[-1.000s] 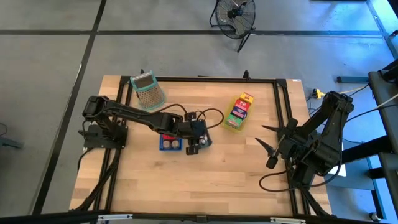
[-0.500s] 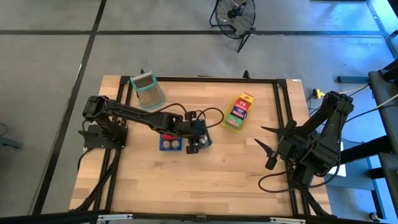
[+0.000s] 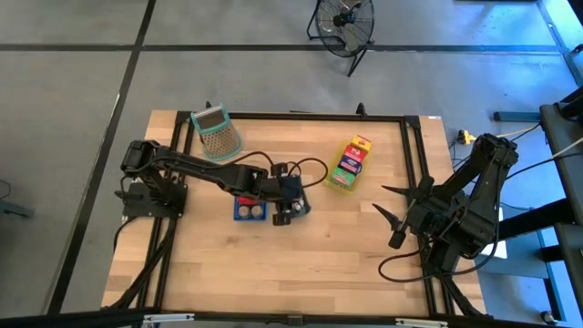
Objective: Pick & Place Kitchen Items
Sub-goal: Put the yellow food coloring bottle into the gray bin
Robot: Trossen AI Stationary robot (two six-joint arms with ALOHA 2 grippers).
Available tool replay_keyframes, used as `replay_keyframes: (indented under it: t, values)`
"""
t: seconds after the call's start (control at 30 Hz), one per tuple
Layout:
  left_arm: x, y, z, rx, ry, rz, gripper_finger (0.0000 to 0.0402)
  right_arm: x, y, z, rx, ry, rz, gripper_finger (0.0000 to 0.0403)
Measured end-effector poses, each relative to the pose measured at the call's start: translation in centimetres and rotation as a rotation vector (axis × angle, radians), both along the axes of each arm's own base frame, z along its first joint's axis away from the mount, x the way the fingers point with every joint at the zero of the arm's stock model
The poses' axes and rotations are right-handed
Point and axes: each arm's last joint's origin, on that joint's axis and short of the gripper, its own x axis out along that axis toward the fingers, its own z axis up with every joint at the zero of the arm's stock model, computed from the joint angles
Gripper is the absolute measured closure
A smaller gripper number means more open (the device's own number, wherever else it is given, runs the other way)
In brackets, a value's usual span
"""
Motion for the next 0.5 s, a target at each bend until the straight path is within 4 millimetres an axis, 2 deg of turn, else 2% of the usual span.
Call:
replay_keyframes:
  t: [0.2,0.33,0.5]
  values:
    - [0.0,0.0,0.0,-0.004,-0.001,0.005,0.0283,0.0,0.0,0.0,0.005,0.009,0.001,0.0163]
    - [-0.3,0.0,-1.6,-0.007,0.002,0.011,0.0283,0.0,0.0,0.0,0.005,0.009,0.001,0.0163]
    - [-0.3,0.1,-2.3,-0.006,-0.015,0.01,0.0285,0.0,0.0,0.0,0.0,0.012,0.002,0.0163]
